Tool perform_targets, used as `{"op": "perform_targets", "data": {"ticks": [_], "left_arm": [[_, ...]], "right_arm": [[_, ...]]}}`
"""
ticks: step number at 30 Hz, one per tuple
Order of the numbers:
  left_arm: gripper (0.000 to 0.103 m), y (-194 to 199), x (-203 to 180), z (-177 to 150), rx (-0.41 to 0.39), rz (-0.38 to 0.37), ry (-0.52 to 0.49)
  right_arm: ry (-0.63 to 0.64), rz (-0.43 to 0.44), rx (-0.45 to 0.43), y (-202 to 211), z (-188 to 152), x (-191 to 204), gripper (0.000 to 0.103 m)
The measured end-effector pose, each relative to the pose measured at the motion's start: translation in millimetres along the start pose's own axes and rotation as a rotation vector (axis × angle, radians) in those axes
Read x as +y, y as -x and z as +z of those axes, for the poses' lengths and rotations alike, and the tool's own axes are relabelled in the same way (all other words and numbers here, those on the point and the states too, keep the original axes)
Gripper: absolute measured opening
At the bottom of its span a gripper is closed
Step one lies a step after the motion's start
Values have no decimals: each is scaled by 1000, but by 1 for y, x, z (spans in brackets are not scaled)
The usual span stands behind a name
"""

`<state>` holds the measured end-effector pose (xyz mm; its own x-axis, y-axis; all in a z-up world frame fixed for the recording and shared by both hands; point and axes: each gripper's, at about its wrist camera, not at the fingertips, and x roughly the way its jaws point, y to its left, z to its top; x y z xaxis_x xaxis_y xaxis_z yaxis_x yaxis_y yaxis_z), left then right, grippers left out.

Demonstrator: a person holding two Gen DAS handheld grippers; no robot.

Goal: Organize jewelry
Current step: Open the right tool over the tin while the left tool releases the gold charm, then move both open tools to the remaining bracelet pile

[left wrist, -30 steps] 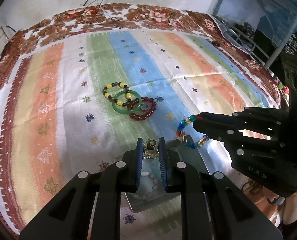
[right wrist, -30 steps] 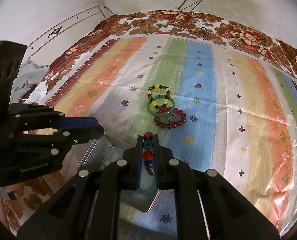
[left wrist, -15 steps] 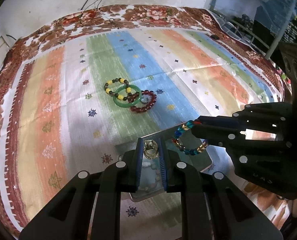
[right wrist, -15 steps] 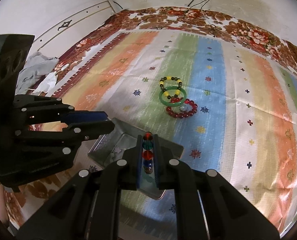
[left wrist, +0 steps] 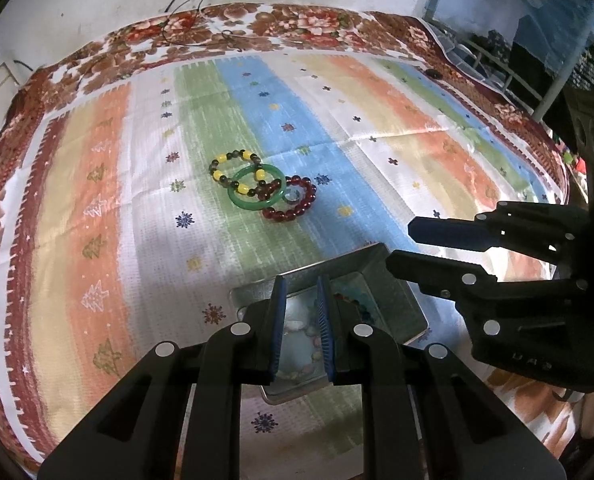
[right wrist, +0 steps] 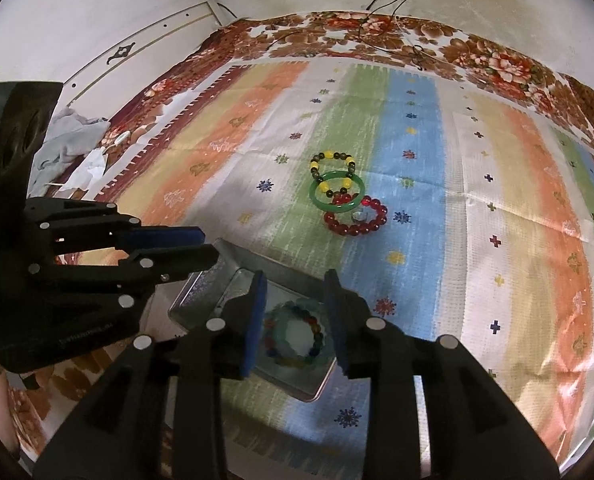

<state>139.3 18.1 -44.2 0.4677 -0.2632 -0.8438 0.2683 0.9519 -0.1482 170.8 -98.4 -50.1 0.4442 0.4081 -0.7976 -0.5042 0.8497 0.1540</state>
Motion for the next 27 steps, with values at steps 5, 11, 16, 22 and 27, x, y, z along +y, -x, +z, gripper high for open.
{"op": "perform_targets", "data": {"ticks": [5, 11, 16, 22, 27], "left_arm": [[16, -4, 5, 4, 7, 17, 21], [22, -10, 14, 15, 13, 54, 49], [28, -23, 20, 30, 34, 112, 43], [32, -33, 22, 42, 56, 138, 25], [32, -38, 24, 54, 56, 146, 20]], "right_arm": [[-30, -16, 2, -3, 5, -12, 34], [-70, -51, -3, -6, 14, -29, 37], [-92, -73, 21, -20, 24, -38, 37], [-136, -112, 42, -43, 40, -57, 37], [-138, -110, 68, -57, 44, -59, 37]]}}
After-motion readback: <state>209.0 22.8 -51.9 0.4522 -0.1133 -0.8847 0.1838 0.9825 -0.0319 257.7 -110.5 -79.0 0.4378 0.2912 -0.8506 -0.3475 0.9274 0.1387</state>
